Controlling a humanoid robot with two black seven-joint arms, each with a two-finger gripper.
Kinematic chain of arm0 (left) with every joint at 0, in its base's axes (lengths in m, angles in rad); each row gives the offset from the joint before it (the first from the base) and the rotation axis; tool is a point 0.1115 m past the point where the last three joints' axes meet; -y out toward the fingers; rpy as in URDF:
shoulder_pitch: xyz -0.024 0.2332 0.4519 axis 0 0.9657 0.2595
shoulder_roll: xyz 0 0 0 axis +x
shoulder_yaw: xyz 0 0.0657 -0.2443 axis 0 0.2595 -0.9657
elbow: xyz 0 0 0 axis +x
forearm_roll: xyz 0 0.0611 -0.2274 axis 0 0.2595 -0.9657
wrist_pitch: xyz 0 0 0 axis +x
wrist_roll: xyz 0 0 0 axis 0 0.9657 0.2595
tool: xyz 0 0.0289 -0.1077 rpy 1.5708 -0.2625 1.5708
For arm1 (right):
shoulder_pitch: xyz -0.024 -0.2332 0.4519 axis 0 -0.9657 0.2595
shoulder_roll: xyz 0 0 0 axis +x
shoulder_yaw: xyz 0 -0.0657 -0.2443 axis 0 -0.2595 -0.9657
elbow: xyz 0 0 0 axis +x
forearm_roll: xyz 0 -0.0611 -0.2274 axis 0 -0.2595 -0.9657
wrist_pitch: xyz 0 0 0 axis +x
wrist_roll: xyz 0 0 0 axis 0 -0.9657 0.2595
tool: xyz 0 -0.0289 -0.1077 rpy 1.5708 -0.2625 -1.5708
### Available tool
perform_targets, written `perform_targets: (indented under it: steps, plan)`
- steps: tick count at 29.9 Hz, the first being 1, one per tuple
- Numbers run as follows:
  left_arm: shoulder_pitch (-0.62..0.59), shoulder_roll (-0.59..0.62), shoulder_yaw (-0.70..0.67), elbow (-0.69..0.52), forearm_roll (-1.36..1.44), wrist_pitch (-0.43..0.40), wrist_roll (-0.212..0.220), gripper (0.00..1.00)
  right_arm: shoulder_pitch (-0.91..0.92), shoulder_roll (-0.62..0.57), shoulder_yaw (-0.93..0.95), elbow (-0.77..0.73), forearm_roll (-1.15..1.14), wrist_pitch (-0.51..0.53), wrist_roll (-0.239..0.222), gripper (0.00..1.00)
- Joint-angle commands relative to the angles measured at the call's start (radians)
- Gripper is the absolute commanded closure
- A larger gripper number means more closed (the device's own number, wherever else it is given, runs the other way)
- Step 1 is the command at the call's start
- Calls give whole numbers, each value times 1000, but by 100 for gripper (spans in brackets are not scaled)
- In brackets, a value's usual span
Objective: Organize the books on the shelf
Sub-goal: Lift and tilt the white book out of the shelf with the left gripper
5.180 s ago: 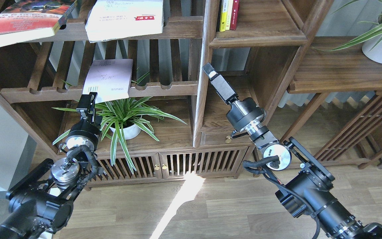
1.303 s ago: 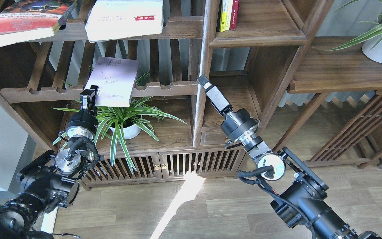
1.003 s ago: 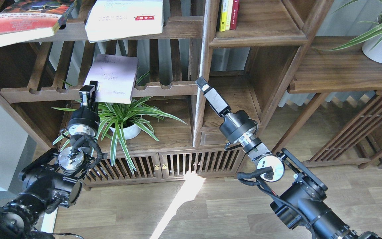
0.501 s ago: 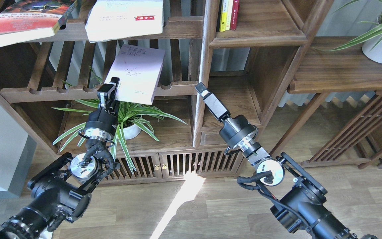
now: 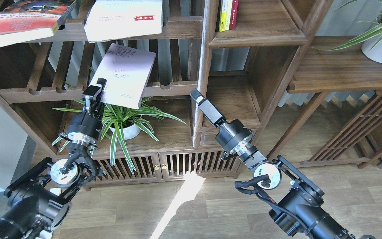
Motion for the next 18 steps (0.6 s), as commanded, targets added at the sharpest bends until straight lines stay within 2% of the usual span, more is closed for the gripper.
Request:
perform_targets:
  steps: [1, 9, 18]
  plan:
    - [75, 23, -2, -87, 14, 0, 0, 98, 3, 3, -19, -5, 0, -2, 0, 0]
    - [180, 36, -68, -207, 103, 0, 0, 98, 2, 3, -28, -18, 0, 0, 0, 0]
    - [305, 62, -100, -396, 163, 0, -2, 98, 12, 4, -47, -47, 0, 0, -2, 0]
